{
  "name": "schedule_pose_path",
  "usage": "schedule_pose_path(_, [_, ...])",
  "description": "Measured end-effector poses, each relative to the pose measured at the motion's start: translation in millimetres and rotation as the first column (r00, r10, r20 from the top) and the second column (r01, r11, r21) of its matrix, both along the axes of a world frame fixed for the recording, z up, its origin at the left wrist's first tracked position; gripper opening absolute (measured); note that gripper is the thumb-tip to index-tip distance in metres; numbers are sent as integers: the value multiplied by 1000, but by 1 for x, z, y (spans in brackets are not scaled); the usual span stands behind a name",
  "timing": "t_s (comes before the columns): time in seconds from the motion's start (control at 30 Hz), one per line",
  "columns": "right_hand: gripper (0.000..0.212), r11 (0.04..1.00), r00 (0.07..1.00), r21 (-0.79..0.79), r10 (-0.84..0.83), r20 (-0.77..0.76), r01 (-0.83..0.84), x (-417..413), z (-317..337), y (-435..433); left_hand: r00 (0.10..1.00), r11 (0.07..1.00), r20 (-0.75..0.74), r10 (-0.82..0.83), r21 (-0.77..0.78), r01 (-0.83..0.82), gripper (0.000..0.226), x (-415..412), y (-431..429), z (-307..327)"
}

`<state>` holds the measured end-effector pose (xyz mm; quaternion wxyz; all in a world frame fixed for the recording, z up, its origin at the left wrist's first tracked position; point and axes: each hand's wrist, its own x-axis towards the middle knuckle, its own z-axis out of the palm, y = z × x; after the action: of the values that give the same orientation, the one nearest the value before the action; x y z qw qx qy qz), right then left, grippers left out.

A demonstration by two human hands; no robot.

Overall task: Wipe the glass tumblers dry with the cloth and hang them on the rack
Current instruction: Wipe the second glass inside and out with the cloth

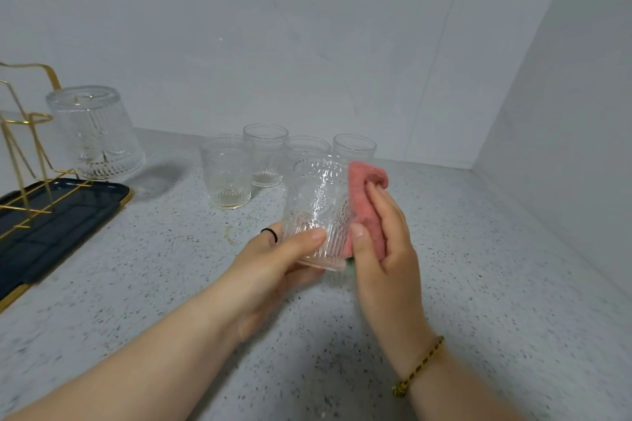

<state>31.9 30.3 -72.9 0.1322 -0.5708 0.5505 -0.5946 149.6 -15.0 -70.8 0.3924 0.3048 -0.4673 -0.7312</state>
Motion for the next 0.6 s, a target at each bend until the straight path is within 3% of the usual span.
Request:
schedule_pose_path(0.13, [37,979,974,155,102,200,-134,0,2,3,993,996,-114,29,81,-20,34,0,0,2])
schedule_pose_path(0.3, [42,994,995,44,97,-7,-96,16,-3,5,980,985,-177,88,165,-58,53,4,-8,6])
schedule_pose_path(0.4, [45,999,999,-32,33,-25,-34,11,4,6,984,992,-179,16,128,7,47,3,-6,5])
schedule_pose_path(0.5, [41,1000,993,-15,-4,118,6,-1,4,4,976,992,-206,-74,89,94,37,0,0,4])
schedule_pose_path(0.6, [35,994,965,76,54,258,-75,-4,3,4,978,994,-203,-55,81,72,26,0,1,5])
